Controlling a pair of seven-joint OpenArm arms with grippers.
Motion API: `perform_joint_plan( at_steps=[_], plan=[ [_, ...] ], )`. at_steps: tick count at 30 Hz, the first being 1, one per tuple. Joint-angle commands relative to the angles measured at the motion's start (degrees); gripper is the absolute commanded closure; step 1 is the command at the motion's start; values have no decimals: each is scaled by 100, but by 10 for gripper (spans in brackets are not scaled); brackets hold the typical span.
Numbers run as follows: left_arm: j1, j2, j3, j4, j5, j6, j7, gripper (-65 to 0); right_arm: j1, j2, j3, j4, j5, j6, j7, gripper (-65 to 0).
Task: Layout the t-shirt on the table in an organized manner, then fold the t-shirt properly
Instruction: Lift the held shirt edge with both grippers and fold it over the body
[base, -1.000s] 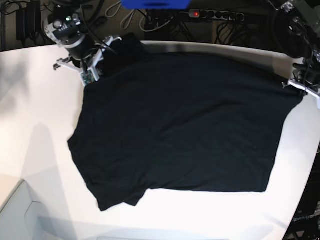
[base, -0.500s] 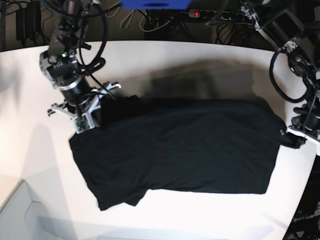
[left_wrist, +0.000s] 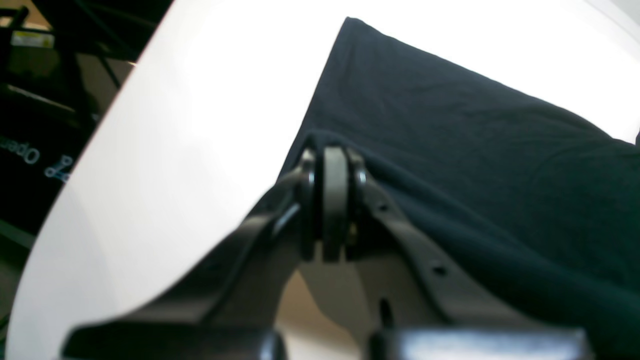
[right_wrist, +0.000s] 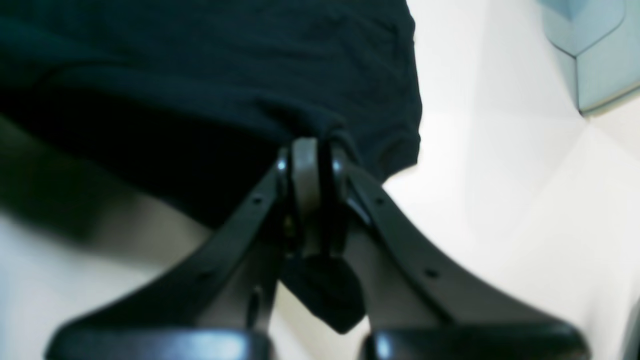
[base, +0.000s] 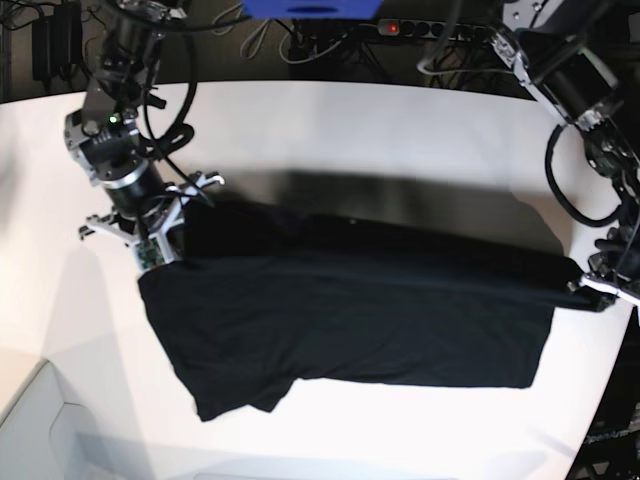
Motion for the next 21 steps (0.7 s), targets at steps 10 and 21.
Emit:
perform_joint_plan(
  at_steps=[10, 21],
  plan=[
    [1001, -93, -21, 1152, -50, 1, -127, 0, -637, 414, -15, 96, 78, 98, 138, 0],
    [1598, -93, -21, 1433, -50, 1, -162, 0, -839, 555, 11, 87, 60, 358, 103, 0]
  ],
)
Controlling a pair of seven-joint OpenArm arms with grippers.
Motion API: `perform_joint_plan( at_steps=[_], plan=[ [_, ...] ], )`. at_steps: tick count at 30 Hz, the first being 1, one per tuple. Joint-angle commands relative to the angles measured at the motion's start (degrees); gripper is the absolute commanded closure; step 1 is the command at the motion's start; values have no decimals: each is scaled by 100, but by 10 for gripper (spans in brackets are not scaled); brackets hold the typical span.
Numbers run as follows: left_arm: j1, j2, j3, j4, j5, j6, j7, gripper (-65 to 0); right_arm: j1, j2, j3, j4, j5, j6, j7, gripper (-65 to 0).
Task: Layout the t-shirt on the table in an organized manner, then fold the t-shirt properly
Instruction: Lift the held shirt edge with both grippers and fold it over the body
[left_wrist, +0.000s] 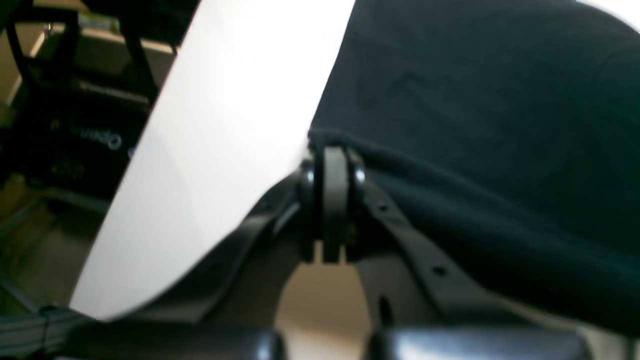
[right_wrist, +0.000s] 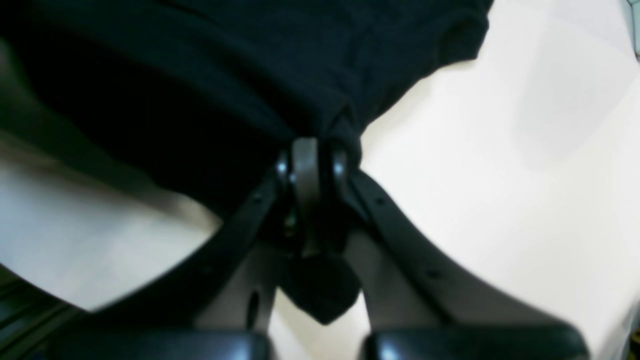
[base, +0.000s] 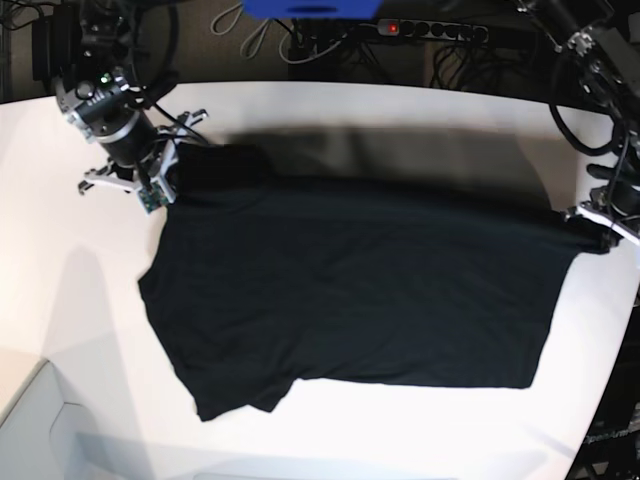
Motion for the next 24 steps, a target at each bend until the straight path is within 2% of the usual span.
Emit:
perform_joint_plan(
  at_steps=[1, 10, 18, 24],
  plan=[
    [-85, -83, -19, 12, -33, 18, -151, 0, 123, -1, -4, 96, 23, -25, 118, 0],
    [-718, -91, -10, -1105, -33, 27, -160, 0, 809, -1, 4, -828, 14, -25, 118, 0],
    [-1474, -188, 17, -1702, -24, 18, -169, 0, 1099, -18, -4, -942, 23, -25, 162, 0],
    [-1992, -337, 17, -2581, -24, 18, -177, 0, 1363, -18, 4, -1083, 23, -25, 145, 0]
  ],
)
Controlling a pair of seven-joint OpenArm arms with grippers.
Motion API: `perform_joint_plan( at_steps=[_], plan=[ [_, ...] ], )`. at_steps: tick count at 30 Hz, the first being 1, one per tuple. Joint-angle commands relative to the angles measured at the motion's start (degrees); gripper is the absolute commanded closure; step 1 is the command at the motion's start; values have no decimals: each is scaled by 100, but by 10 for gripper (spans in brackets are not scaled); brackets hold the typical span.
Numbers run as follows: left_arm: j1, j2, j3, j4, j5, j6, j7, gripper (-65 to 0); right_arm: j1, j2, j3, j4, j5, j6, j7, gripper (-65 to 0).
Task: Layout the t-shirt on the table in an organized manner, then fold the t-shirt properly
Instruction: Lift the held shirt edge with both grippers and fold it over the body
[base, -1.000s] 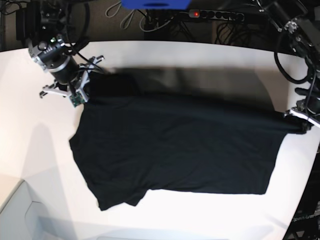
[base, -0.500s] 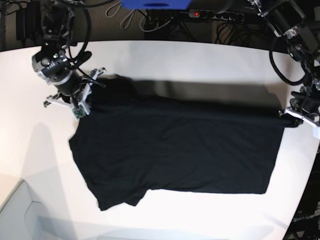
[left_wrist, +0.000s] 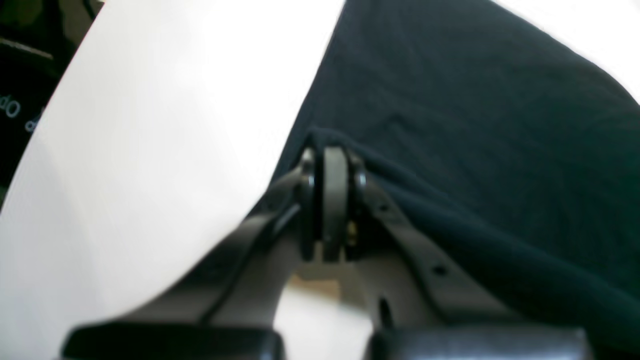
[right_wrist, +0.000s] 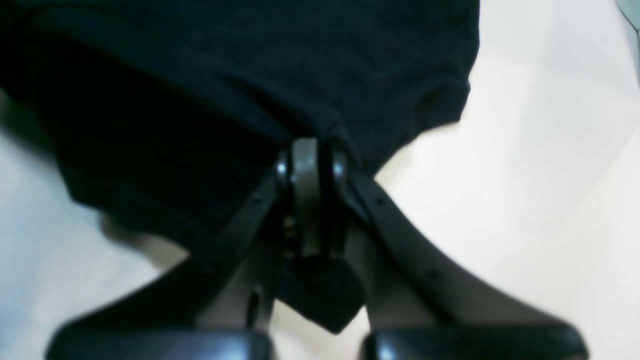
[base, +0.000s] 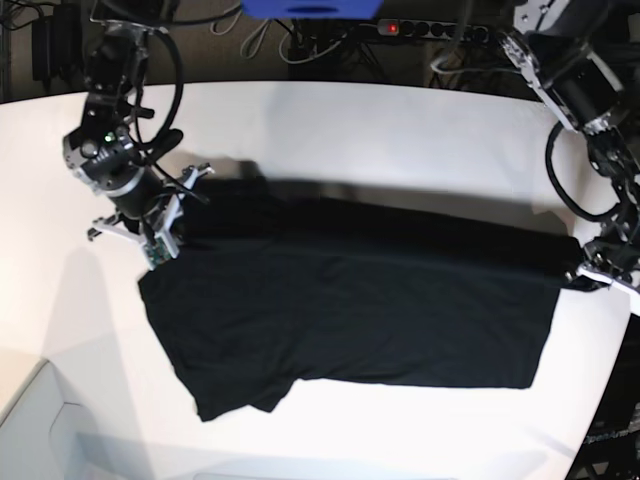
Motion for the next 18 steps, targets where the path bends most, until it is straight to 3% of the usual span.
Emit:
perform_joint_plan(
  at_steps=[1, 4, 10, 14, 18],
  plan=[
    [-216, -99, -14, -111, -48, 14, -118, 0, 117, 17, 15, -32, 23, -23, 108, 0],
    [-418, -108, -14, -612, -48, 14, -277, 0, 187, 17, 15, -348, 23, -23, 125, 0],
    [-453, -126, 259, -1306, -48, 58, -1420, -4, 416, 17, 15, -735, 23, -23, 125, 0],
    [-444, -337, 883, -1658, -48, 58, -1754, -4, 609, 34, 24, -867, 23, -23, 125, 0],
    [-462, -372, 1006, -1886, -48, 67, -1938, -4, 768, 43, 24, -1052, 23, -23, 125, 0]
  ],
)
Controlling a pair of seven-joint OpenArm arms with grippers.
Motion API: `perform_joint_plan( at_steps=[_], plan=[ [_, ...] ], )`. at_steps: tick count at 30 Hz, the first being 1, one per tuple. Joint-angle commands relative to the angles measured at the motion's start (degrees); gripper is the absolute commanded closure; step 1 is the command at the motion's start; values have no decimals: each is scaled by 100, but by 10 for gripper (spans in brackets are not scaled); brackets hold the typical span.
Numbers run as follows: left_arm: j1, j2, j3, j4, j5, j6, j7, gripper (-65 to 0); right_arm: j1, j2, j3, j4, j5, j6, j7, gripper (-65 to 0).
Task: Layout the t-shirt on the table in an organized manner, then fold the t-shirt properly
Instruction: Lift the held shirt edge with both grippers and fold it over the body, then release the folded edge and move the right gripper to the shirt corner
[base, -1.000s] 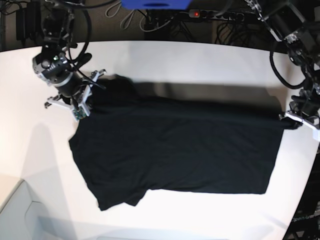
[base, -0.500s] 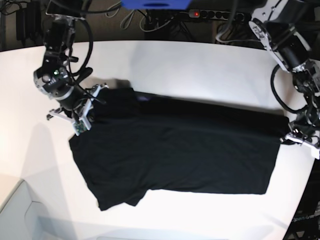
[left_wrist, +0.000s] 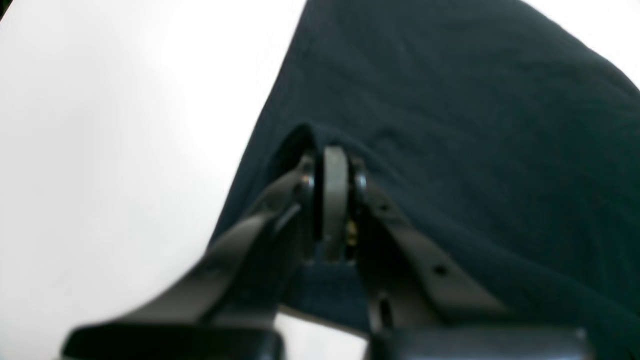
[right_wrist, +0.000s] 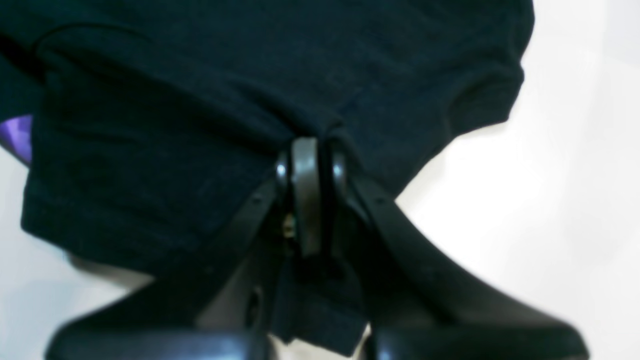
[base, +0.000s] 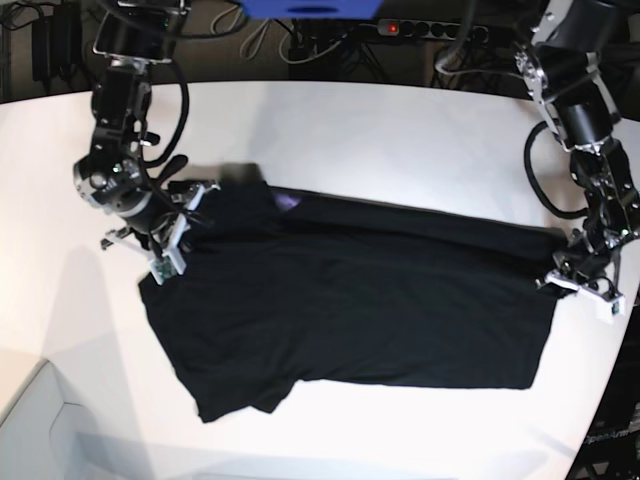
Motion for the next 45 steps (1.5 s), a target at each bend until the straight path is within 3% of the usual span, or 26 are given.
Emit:
perform_joint_plan(
  at_steps=[1, 20, 22, 27, 30, 38, 45],
  plan=[
    [-136, -101, -4, 63, -68, -19, -164, -4, 158, 30, 9, 52, 71, -23, 141, 0],
    [-215, -224, -22, -368, -68, -19, -181, -7, 659, 56, 9, -511, 62, -23, 132, 0],
    [-215, -224, -22, -368, -68, -19, -172, -45, 668, 56, 9, -511, 62, -23, 105, -8],
    [-163, -224, -13, -315, -68, -71, -120, -314, 642, 56, 9, -484, 62, -23, 123, -158],
    [-163, -224, -39, -315, -94, -71, -120, -432, 562, 56, 44, -317, 62, -23, 132, -200],
    [180, -382, -48, 248, -129, -80, -120, -457, 123, -163, 976, 729, 89, -23, 79, -203],
    [672, -329, -39, 362, -120, -80, -190, -457, -580, -269, 1178, 922, 89, -23, 132, -203]
  ],
)
